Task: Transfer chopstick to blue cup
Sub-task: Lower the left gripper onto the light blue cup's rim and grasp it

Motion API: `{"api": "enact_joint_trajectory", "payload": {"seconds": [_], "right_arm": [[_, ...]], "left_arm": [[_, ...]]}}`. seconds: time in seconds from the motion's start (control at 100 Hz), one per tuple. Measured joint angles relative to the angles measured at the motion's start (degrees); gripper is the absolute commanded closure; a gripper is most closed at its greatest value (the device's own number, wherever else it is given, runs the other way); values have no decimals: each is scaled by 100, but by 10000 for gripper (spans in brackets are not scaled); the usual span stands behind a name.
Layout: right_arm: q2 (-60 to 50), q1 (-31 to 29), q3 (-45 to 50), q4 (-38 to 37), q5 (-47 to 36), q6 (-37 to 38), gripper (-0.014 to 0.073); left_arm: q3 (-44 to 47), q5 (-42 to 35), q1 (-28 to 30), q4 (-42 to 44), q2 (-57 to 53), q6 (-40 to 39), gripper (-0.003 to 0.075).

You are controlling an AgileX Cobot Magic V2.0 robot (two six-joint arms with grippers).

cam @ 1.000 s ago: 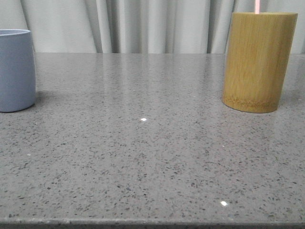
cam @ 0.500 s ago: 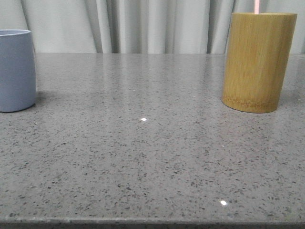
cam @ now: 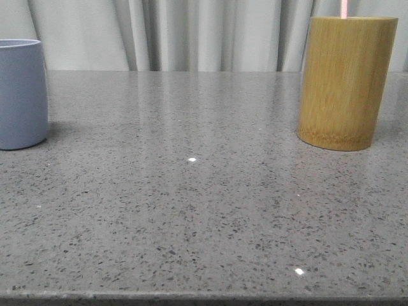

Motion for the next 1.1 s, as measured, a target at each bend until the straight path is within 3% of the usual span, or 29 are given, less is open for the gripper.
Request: {"api": "enact_joint_trajectory", "payload": {"seconds": [0.56,0.85,1.1], "right_arm": [[281,0,-225,94,-360,0,150],[281,0,-228,94,-353,0,150],[281,0,-228,94,-353,0,150]], "left_arm": [[-127,-202,0,-135,577,3,352],[-1259,1406,-26,-272,1546,12,351],[-2188,2485,-594,-283,2643,262,351]]}}
